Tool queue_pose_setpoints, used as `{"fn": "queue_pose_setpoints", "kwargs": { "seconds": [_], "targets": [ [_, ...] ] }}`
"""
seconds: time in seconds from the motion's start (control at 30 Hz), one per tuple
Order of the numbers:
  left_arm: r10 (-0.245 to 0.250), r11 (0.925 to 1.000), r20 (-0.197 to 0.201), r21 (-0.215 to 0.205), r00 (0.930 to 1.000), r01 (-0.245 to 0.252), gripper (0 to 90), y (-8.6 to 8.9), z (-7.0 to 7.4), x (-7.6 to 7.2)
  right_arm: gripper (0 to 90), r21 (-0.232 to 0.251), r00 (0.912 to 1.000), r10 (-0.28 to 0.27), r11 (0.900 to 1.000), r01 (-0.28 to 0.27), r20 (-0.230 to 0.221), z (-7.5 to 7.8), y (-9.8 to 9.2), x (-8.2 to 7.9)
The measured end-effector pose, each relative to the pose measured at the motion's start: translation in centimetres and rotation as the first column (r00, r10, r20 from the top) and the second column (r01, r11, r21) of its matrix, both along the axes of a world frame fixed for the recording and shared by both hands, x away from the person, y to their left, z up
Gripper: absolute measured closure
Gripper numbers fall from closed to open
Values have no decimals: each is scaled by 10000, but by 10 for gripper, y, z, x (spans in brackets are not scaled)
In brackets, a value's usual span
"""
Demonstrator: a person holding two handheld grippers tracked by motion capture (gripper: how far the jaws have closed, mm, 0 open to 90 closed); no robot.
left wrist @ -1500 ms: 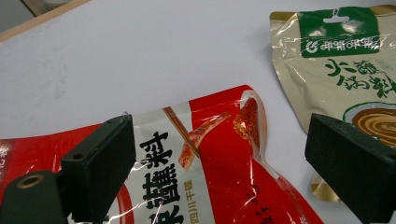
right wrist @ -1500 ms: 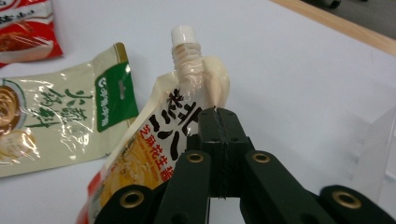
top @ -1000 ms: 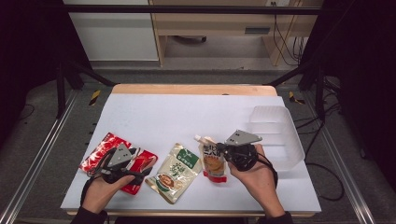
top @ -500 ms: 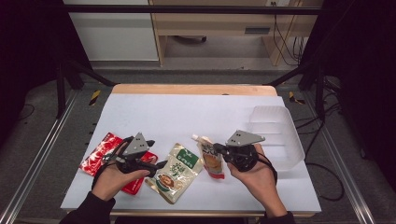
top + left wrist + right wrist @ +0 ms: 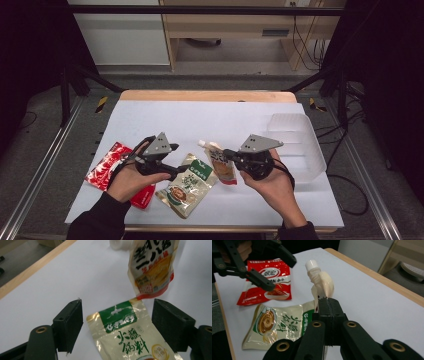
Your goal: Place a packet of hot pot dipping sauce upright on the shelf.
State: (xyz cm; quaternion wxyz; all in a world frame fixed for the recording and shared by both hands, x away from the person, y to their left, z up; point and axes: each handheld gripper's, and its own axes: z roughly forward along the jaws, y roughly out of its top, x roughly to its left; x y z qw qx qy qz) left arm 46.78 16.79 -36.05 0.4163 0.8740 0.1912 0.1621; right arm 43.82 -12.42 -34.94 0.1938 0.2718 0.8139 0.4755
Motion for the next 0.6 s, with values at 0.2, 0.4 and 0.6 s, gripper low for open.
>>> {"fn": "queue_pose_setpoints", "kwargs": {
  "seconds": [0.2,0.4,0.6],
  "targets": [
    [-679,9974,-14,240,9977,680,301,-12,16,13,900,33,9980,630,9980,-630,31,8,20,4],
    [-748,9972,-110,-45,9971,748,333,-8,21,19,900,69,9949,1004,9949,-1004,12,9,32,7],
    [-936,9953,-320,-290,9951,927,502,-2,23,23,900,94,9918,1276,9918,-1276,-78,9,43,12]
  ]
}}
